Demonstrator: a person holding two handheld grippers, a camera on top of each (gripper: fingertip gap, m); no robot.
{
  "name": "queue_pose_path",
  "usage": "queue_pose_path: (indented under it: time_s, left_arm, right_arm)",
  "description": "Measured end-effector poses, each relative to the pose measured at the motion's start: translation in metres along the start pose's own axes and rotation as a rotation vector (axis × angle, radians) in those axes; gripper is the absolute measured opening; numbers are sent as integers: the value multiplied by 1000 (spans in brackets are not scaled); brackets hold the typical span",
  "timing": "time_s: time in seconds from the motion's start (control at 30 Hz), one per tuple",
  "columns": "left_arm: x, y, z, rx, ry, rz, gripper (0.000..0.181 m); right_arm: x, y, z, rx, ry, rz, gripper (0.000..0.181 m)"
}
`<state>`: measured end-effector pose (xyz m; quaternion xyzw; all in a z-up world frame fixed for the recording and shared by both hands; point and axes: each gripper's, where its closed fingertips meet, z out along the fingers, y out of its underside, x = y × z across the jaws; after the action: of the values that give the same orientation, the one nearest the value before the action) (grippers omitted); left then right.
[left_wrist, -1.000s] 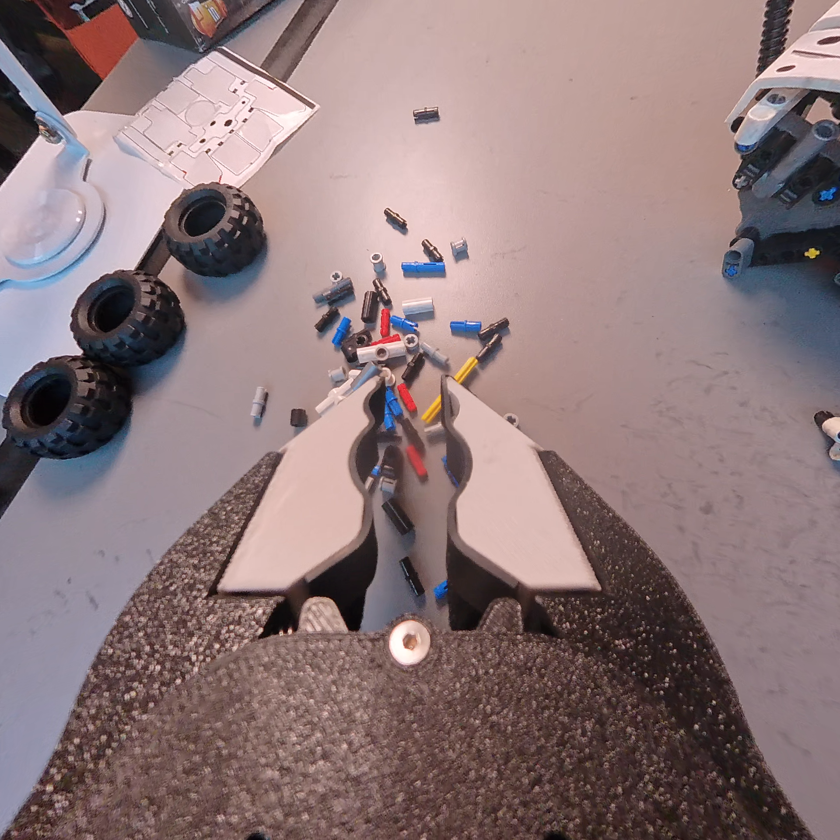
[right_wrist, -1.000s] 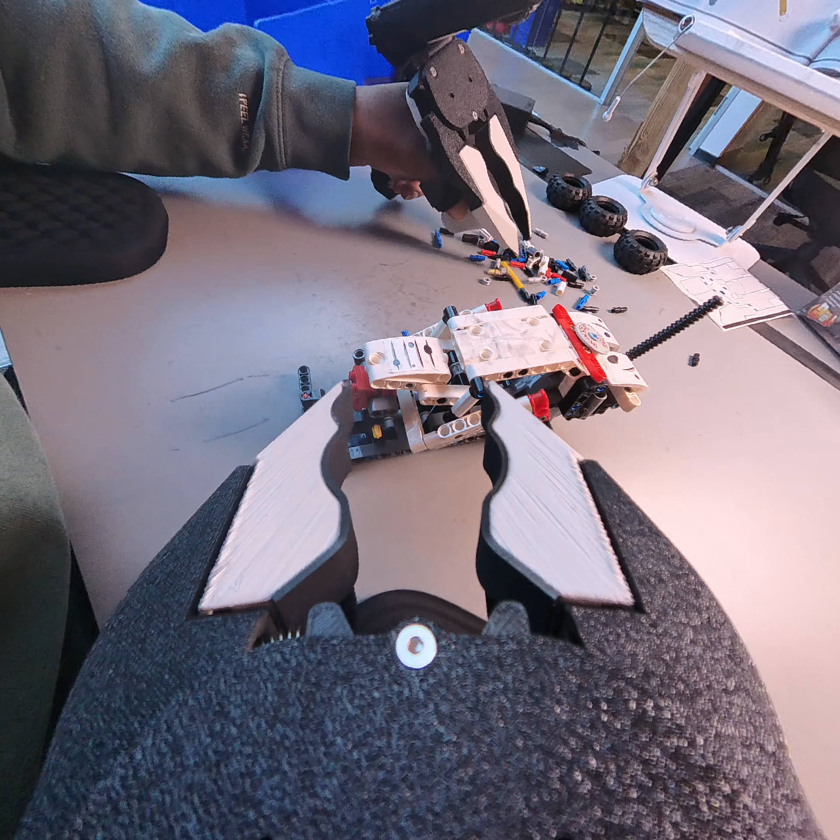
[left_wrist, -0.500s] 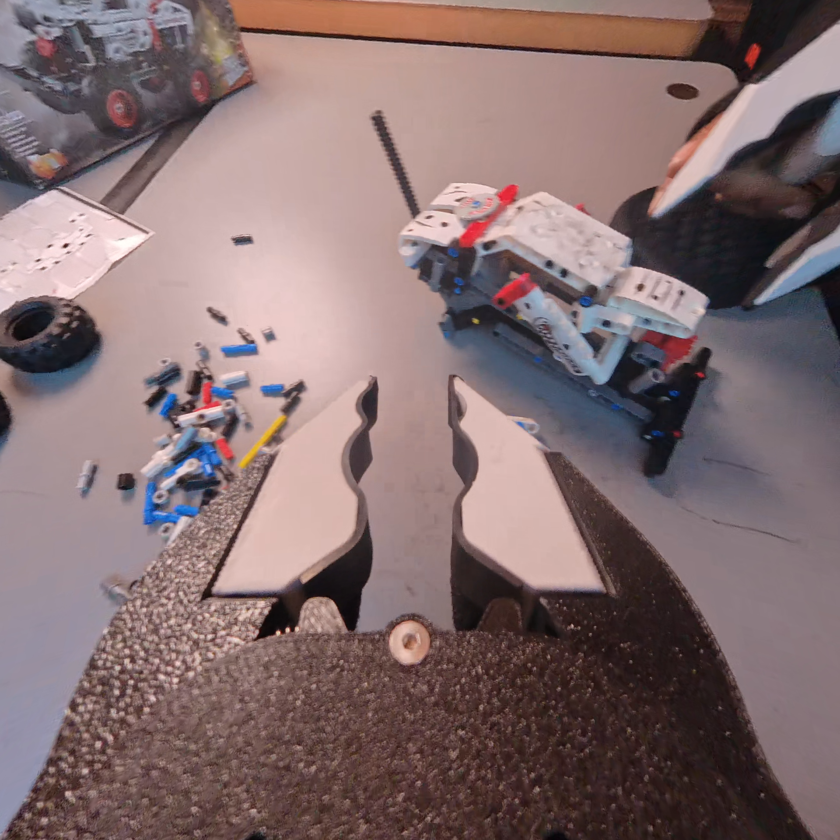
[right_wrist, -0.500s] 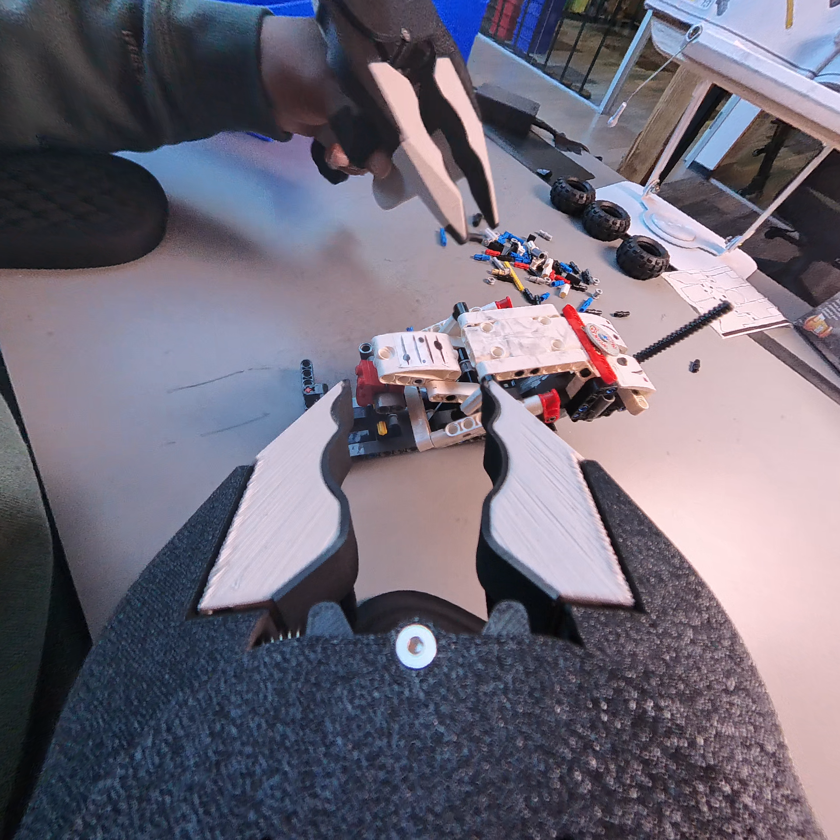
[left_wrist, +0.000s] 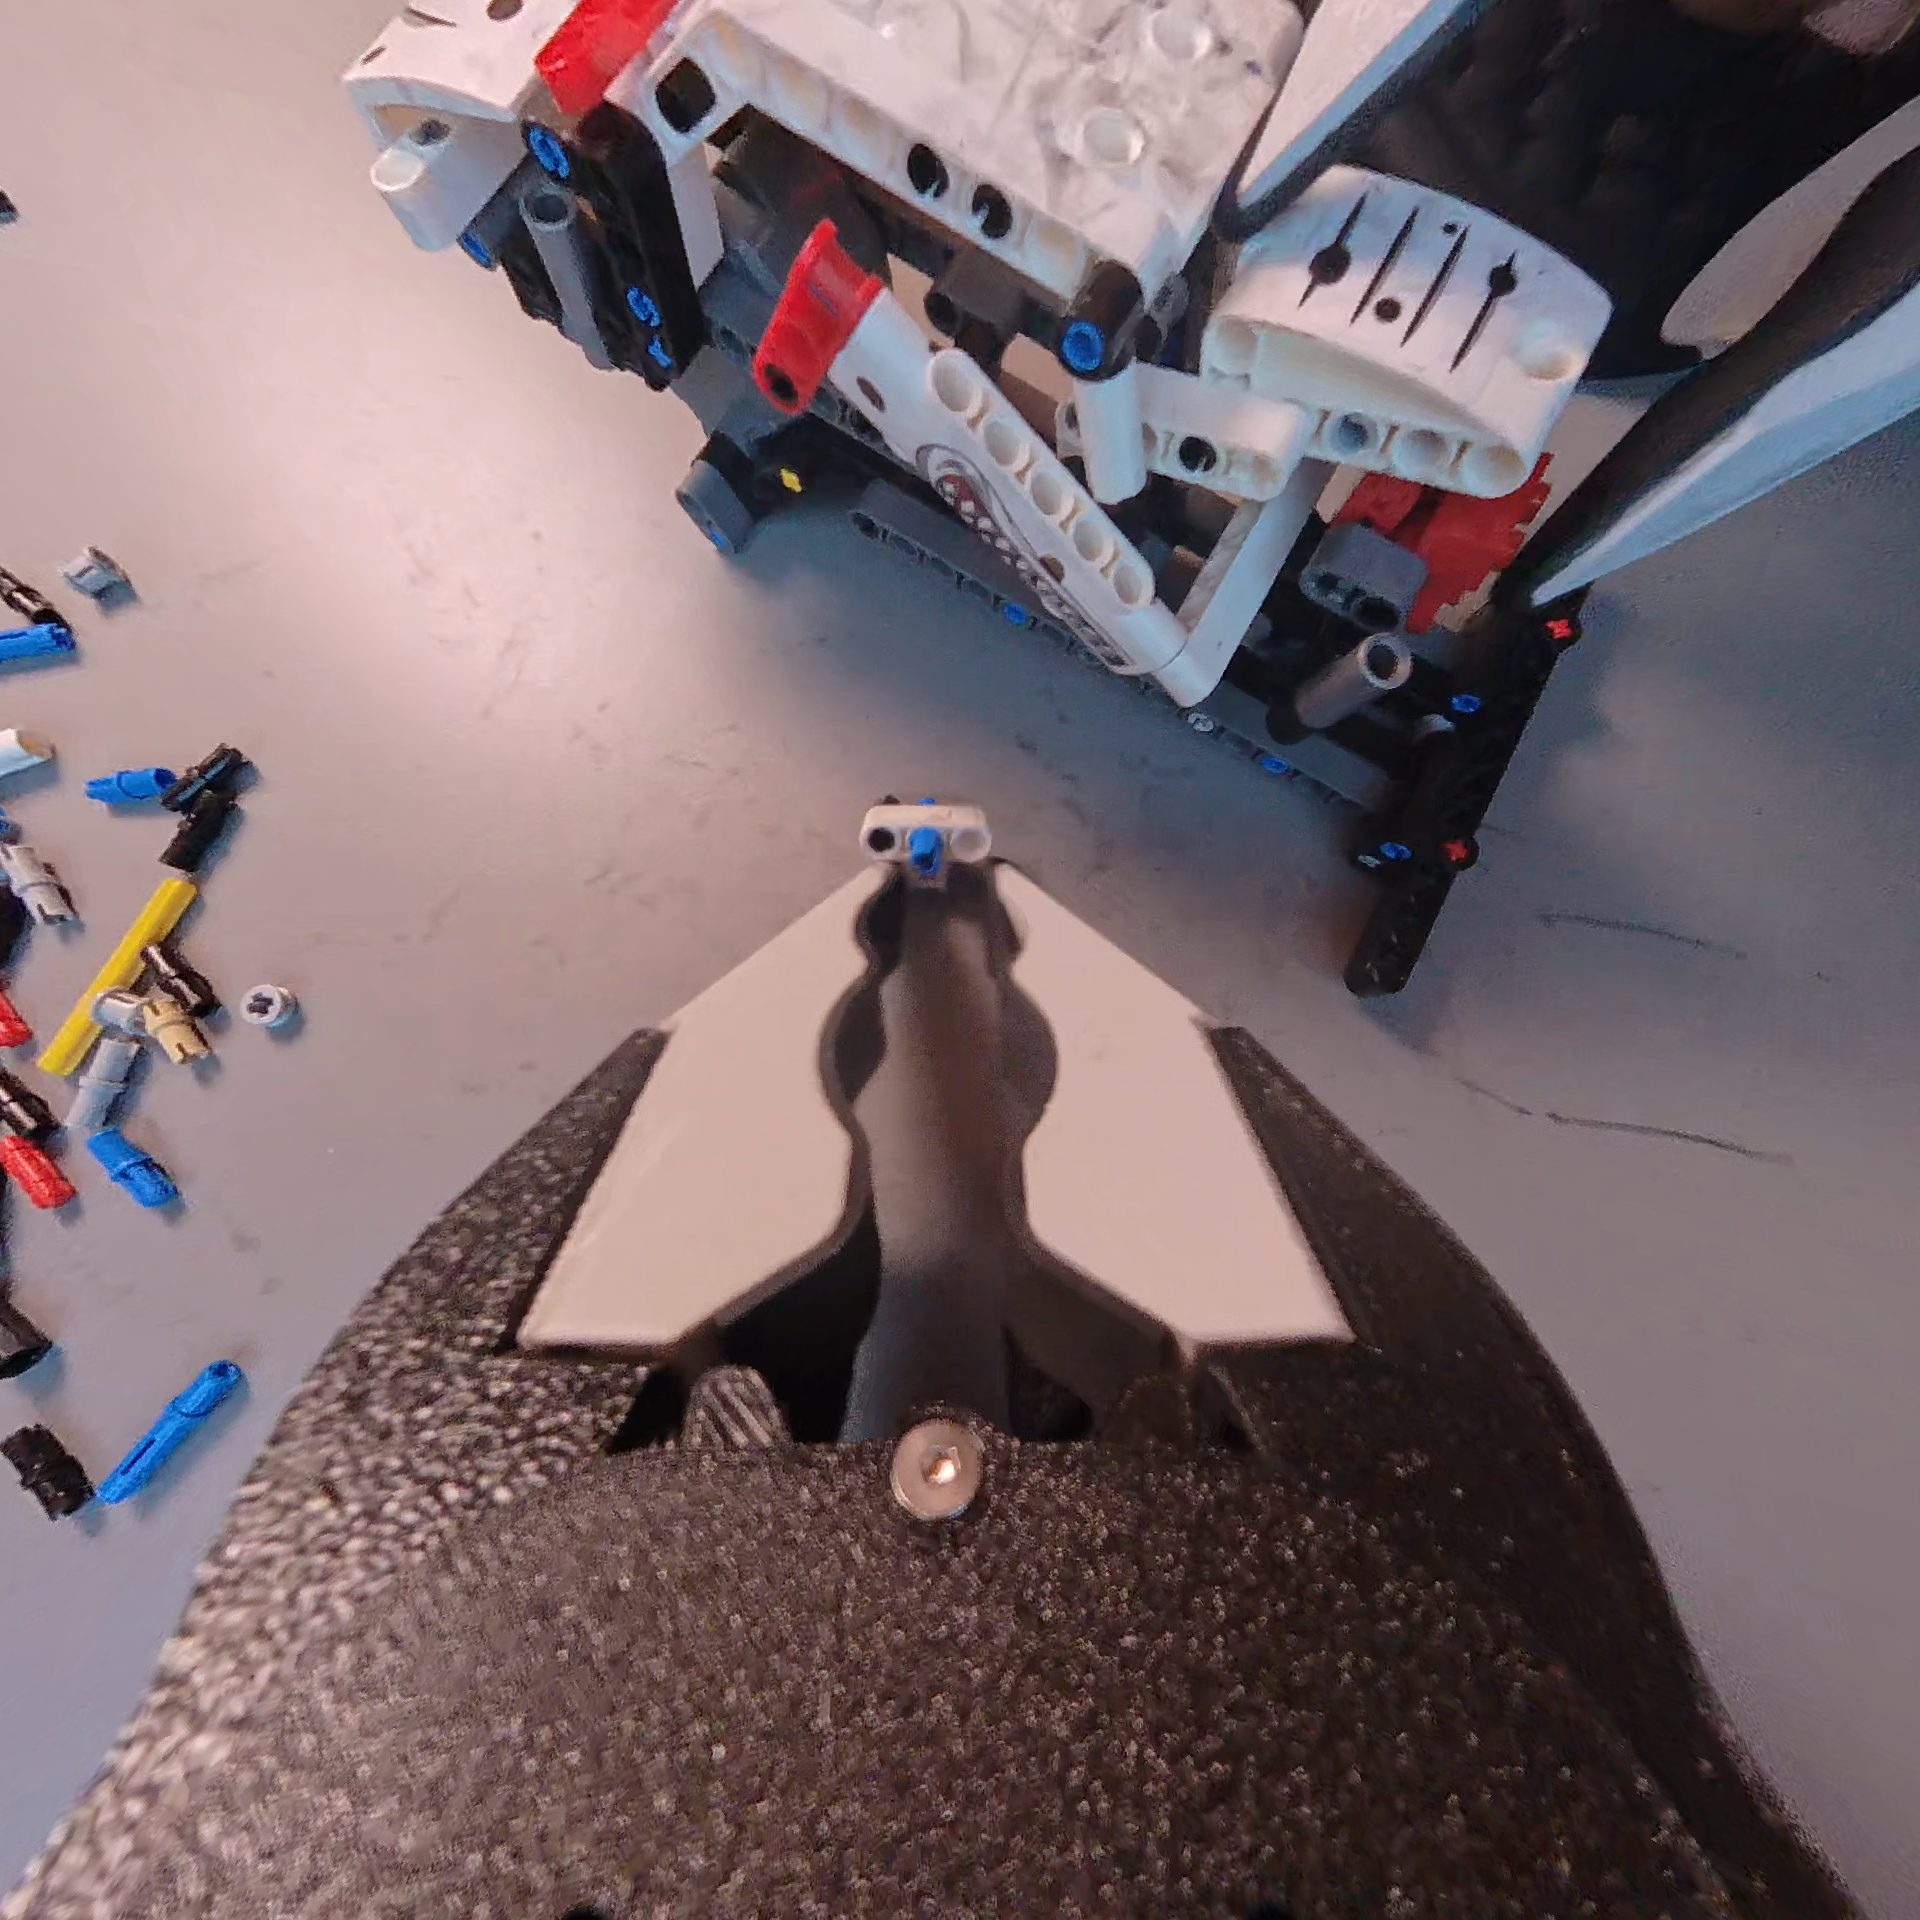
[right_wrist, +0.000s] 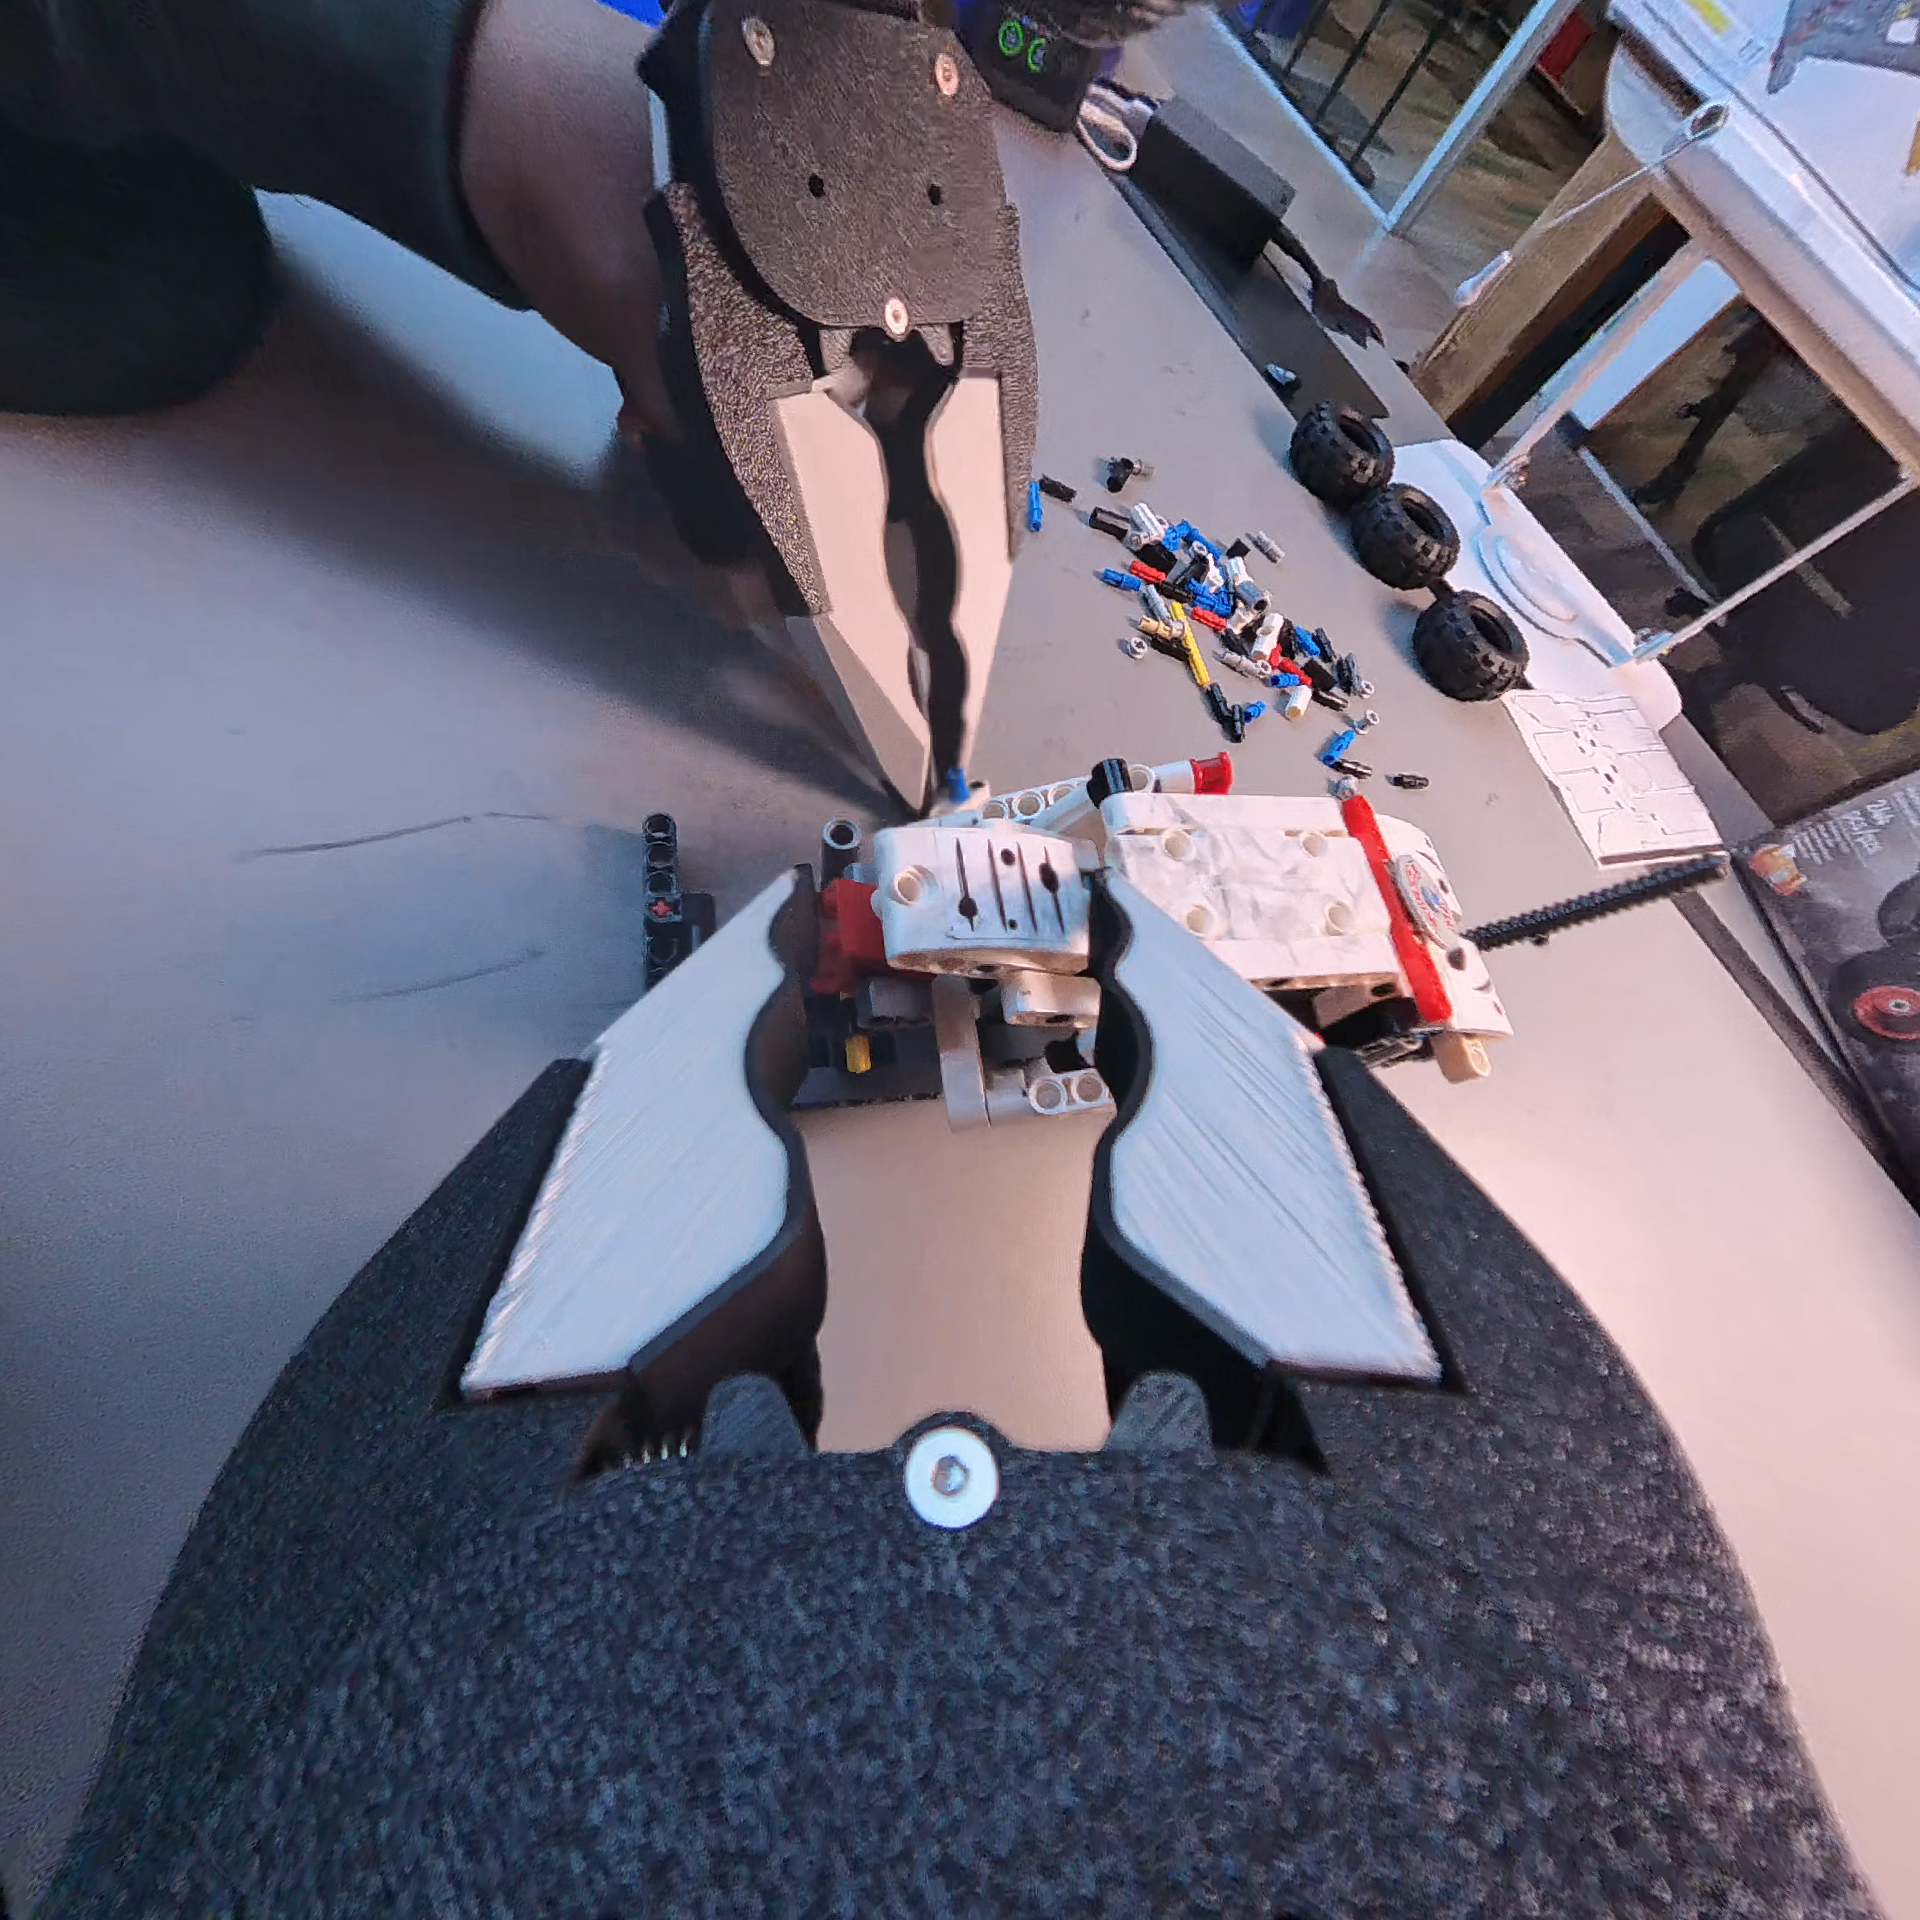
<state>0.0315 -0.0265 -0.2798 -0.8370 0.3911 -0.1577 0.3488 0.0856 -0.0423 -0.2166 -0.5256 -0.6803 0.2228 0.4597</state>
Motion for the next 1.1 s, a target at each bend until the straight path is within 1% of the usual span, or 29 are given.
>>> queue_pose_path:
  time_s: [0.03, 0.1, 0.17, 0.27, 0.33, 0.37, 0.4, 0.43, 0.47, 0.5, 0.57, 0.63, 0.7, 0.87, 1.0, 1.1]
  left_arm:
    - [0, -3, -2, 18, -2, 9, 7]
    - [-1, -7, -8, 52, -18, 16, 7]
    - [-3, -12, -17, 101, -31, -3, 7]
    - [-3, -21, -30, 180, -33, -27, 7]
    - [1, -33, -41, 265, -21, -34, 7]
    - [4, -40, -47, 317, -5, -41, 7]
    - [10, -49, -55, 378, 21, -51, 7]
    - [16, -58, -63, 447, 54, -62, 7]
    - [23, -66, -71, 512, 101, -75, 7]
    - [30, -74, -80, 573, 147, -92, 7]
    - [42, -85, -96, 677, 231, -121, 7]
    - [51, -93, -106, 742, 301, -158, 7]
    - [58, -94, -111, 760, 344, -177, 7]
    - [62, -86, -111, 736, 345, -210, 7]
    - [58, -80, -110, 732, 350, -240, 7]
    - [59, -79, -107, 727, 374, -253, 7]
  right_arm:
    - [2, -1, 1, 2, 6, 10, 51]
    - [9, 2, 2, -18, 28, 45, 50]
    - [22, 8, 3, -41, 80, 61, 50]
    - [50, 19, 8, -74, 171, 104, 50]
    - [74, 28, 11, -104, 248, 118, 50]
    - [87, 29, 12, -102, 291, 111, 51]
    - [96, 22, 10, -57, 319, 87, 55]
    - [98, 9, 7, 13, 311, 62, 55]
    - [92, -8, 4, 93, 264, 35, 54]
    - [80, -25, 0, 174, 187, -3, 52]
    - [49, -53, -9, 309, 22, -110, 48]
    - [27, -75, -18, 418, -69, -180, 37]
    - [19, -89, -22, 484, -105, -204, 27]
    - [4, -101, -21, 547, -144, -279, 13]
    - [-2, -98, -14, 540, -154, -295, 1]
    - [-1, -96, -13, 542, -171, -267, 5]
